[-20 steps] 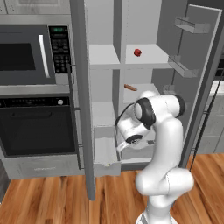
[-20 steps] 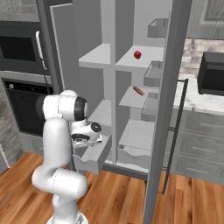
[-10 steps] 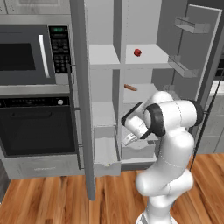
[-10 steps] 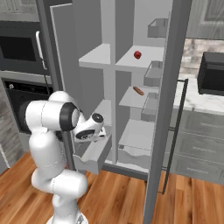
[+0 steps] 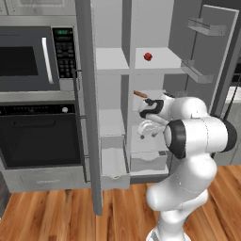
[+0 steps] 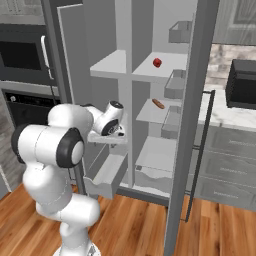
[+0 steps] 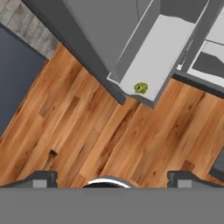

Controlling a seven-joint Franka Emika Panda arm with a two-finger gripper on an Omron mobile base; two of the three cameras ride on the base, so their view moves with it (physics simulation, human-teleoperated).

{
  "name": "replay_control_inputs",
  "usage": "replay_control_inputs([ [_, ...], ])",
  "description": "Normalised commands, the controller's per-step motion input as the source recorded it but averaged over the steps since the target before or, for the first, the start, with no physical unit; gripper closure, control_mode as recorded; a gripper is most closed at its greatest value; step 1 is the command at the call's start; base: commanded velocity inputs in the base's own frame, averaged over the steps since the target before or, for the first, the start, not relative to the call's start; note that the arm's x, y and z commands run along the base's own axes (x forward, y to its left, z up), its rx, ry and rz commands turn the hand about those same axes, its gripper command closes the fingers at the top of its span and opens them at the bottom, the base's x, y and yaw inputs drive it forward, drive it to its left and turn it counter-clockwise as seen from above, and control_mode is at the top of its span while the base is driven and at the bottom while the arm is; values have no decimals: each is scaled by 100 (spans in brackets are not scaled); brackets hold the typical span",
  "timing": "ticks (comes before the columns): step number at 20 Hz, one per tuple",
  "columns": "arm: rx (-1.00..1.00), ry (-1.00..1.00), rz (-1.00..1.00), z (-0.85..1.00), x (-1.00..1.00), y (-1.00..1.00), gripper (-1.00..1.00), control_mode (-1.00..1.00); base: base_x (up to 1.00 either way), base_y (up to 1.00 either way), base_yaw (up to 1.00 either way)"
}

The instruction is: Take the bell pepper and broccoli from the fridge shelf and place them in the freezer drawer to begin freezing them.

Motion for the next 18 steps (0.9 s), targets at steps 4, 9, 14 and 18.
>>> replay_control_inputs([
  [4,0,18,-3,100,0,-16,-100,-100,0,0,0],
  [9,3,3,-12,61,-74,-2,-100,-100,0,0,0],
  [14,0,-16,-22,37,-100,0,-100,-100,0,0,0],
  [18,-6,-23,-22,35,-100,0,-100,-100,0,0,0],
])
